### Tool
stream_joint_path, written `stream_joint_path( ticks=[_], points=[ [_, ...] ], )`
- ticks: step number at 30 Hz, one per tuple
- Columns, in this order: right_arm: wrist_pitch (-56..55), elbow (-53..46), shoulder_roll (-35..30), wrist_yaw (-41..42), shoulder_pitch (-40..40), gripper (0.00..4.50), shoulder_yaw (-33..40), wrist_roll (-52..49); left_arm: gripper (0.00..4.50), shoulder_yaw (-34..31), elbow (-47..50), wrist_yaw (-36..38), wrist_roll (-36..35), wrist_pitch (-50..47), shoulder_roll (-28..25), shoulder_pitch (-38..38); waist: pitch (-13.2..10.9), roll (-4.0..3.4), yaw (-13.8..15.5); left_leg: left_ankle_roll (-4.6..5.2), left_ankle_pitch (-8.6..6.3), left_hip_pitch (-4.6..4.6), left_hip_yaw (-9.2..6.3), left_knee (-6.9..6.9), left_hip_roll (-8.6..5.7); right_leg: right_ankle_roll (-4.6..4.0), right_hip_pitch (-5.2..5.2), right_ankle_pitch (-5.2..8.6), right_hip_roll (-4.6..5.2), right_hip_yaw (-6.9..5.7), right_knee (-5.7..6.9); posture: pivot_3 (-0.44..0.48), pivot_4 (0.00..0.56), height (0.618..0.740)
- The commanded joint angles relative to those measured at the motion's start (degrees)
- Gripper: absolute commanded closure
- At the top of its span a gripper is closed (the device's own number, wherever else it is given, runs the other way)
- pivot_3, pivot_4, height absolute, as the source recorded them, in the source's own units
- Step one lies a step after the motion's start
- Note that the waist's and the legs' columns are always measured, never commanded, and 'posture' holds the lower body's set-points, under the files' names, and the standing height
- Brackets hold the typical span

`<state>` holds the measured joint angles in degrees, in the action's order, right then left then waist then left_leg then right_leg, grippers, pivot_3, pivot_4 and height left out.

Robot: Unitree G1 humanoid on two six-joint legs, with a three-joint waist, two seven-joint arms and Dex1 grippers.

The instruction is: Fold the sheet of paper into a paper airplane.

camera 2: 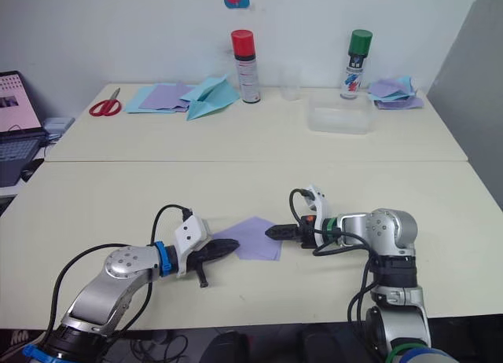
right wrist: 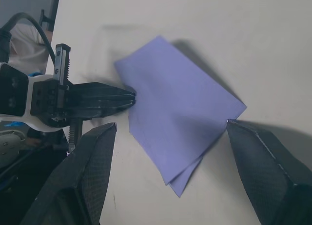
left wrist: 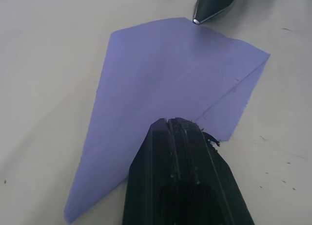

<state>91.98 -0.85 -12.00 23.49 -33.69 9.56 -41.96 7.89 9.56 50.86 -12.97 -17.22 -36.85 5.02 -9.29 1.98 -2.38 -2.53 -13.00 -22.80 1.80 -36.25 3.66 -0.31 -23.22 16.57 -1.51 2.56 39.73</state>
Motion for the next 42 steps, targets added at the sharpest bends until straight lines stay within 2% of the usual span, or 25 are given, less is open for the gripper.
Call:
stream_joint_path(
  ticks=[1, 4, 12, 18, 20, 23, 25, 30, 33, 37, 41, 42],
  points=[
    [0.5, -1.0, -2.4, -2.2, 1.1, 0.76, 0.5, -4.6, 4.47, 0.9, -0.5, 0.5, 1.2, -1.3, -1.1, -1.7, 0.0, 0.0, 0.0, 0.0, 0.0, -0.03, 0.0, 0.0, 0.0, 0.0, 0.0, 0.0, 0.0, -0.01, -0.07, 0.0, 0.15, 0.74],
    [0.5, -0.3, -1.9, -4.8, 1.6, 0.76, 1.2, -7.9, 4.47, 0.9, -0.4, 0.5, 1.1, -1.4, -1.1, -1.8, 0.0, -0.03, 0.0, 0.0, 0.0, -0.05, 0.0, 0.1, 0.0, 0.01, 0.0, 0.0, 0.01, 0.04, -0.2, 0.0, 0.15, 0.74],
    [0.5, 4.3, 9.4, -14.9, 0.7, 0.76, 8.4, -7.7, 4.47, 1.4, -0.6, 0.2, 1.4, -1.6, -0.6, -1.1, 0.2, -0.09, -0.1, 0.01, 0.0, -0.01, 0.0, 0.18, 0.02, 0.01, 0.0, -0.02, -0.03, -0.01, -0.23, 0.0, 0.15, 0.74],
    [0.5, 7.0, 14.5, -16.9, -1.7, 0.76, 14.2, -7.1, 4.47, 1.4, -0.5, 0.0, 1.4, -1.8, -0.5, -1.4, 0.4, -0.14, -0.6, 0.01, 0.0, 0.0, -0.01, 0.18, 0.03, 0.03, 0.0, -0.03, -0.03, 0.01, -0.23, 0.0, 0.15, 0.74],
    [-0.3, 6.6, 14.4, -14.6, -1.7, 0.76, 12.2, -7.1, 4.47, 1.4, -0.5, -0.1, 1.4, -1.8, -0.4, -1.4, 0.4, -0.15, -0.6, 0.01, 0.0, -0.02, -0.01, 0.19, 0.03, 0.03, 0.0, -0.03, -0.03, -0.01, -0.25, 0.0, 0.15, 0.74],
    [-7.1, 3.6, 9.9, -5.6, 0.8, 0.76, -0.7, -5.1, 4.47, 1.5, -0.7, -0.2, 1.5, -1.8, -0.3, -1.2, 0.4, -0.19, -0.6, 0.01, -0.01, -0.08, -0.01, 0.21, 0.03, 0.03, -0.01, -0.02, -0.03, -0.02, -0.35, 0.0, 0.15, 0.74],
    [-12.7, 3.9, 8.1, -0.9, 1.6, 0.76, -5.7, -3.2, 4.47, 1.6, -1.0, -0.2, 1.6, -1.8, -0.2, -0.8, 0.4, -0.19, -0.5, 0.01, -0.01, -0.11, -0.01, 0.23, 0.02, 0.04, 0.01, -0.02, -0.02, -0.02, -0.49, 0.0, 0.15, 0.74],
    [-22.4, 6.9, 6.6, 4.4, 1.2, 0.76, -8.7, 0.2, 4.47, 1.5, -0.8, -0.2, 1.5, -1.8, -0.6, -1.0, 0.4, -0.19, -0.5, 0.01, -0.01, -0.14, -0.01, 0.23, 0.03, 0.18, 0.03, -0.11, 0.0, 0.0, -0.62, 0.0, 0.15, 0.74],
    [-26.2, 6.8, 5.7, 6.3, 1.5, 1.33, -10.2, 2.0, 4.5, 1.5, -0.5, -0.2, 1.5, -1.8, -0.7, -1.6, 0.4, -0.19, -0.5, 0.01, -0.01, -0.15, -0.01, 0.23, 0.02, 0.19, 0.03, -0.12, 0.01, 0.01, -0.65, 0.0, 0.15, 0.74],
    [-28.8, 5.9, 5.5, 7.4, 2.2, 2.73, -10.9, 2.9, 4.5, 1.5, -0.1, -0.2, 1.4, -2.1, -0.8, -2.0, 0.4, -0.19, -0.5, 0.01, -0.01, -0.15, -0.02, 0.26, 0.03, 0.19, 0.02, -0.11, 0.03, 0.03, -0.67, 0.0, 0.15, 0.74],
    [-30.5, 2.6, 3.4, 10.8, 3.6, 4.22, -15.4, 4.0, 4.5, 1.4, -0.5, -0.1, 1.6, -2.3, -1.0, -1.7, 0.4, -0.19, -0.5, 0.01, -0.01, -0.15, -0.03, 0.27, 0.04, 0.19, 0.02, -0.11, 0.04, 0.01, -0.67, 0.0, 0.15, 0.74],
    [-30.9, 1.8, 3.0, 11.5, 3.9, 4.47, -16.3, 4.3, 4.5, 1.3, -0.7, -0.2, 1.6, -2.4, -1.0, -1.4, 0.4, -0.19, -0.5, 0.01, -0.01, -0.15, -0.02, 0.27, 0.04, 0.19, 0.02, -0.11, 0.04, 0.05, -0.67, 0.0, 0.15, 0.74]
  ],
)
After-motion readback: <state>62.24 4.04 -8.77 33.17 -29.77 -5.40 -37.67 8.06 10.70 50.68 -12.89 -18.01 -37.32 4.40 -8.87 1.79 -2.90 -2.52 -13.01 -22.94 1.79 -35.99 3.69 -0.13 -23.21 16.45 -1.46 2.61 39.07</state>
